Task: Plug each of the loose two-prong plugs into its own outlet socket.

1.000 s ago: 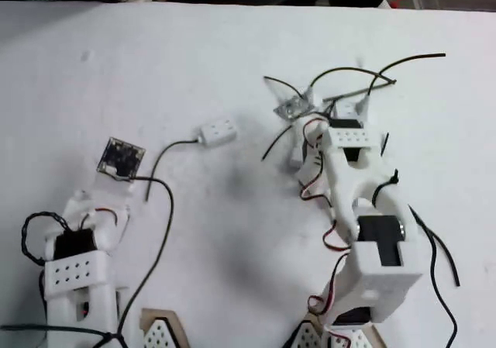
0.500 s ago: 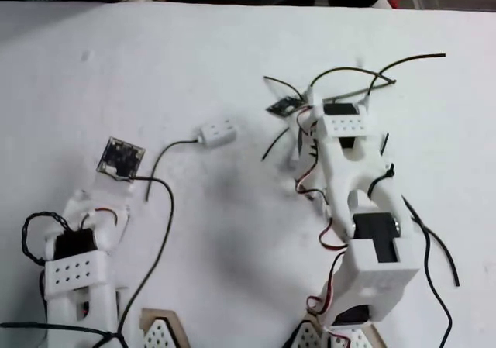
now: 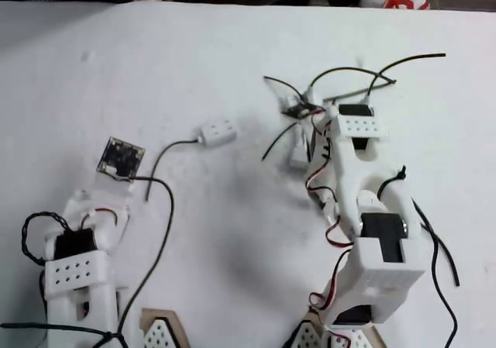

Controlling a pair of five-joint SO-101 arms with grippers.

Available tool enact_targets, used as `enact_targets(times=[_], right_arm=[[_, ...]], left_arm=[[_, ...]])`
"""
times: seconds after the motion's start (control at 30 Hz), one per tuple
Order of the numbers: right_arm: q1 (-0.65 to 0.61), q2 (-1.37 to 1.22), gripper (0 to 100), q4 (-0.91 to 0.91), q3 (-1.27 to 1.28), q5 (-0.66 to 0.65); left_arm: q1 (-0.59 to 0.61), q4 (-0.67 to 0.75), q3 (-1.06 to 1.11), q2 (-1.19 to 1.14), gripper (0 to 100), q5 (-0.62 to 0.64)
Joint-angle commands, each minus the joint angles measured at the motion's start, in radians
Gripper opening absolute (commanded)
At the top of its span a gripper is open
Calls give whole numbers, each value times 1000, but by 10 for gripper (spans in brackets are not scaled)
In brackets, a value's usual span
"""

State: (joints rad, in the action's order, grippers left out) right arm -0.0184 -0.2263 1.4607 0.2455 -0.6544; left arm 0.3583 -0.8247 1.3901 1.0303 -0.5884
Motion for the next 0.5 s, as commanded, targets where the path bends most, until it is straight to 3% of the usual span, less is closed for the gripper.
enact_targets(times=[0.0, 0.17, 0.33, 0.47], right_arm=[[7, -22, 135, 5, -2, -11], [8, -131, 131, 8, -34, -9], [8, -157, 10, 19, -98, -9], [-8, -157, 16, 113, -138, -9]], left_arm=[[-5, 15, -3, 16, 24, -11], [-5, 14, -3, 16, 24, -11], [-5, 14, -2, 16, 24, -11], [-5, 20, 6, 16, 24, -11]])
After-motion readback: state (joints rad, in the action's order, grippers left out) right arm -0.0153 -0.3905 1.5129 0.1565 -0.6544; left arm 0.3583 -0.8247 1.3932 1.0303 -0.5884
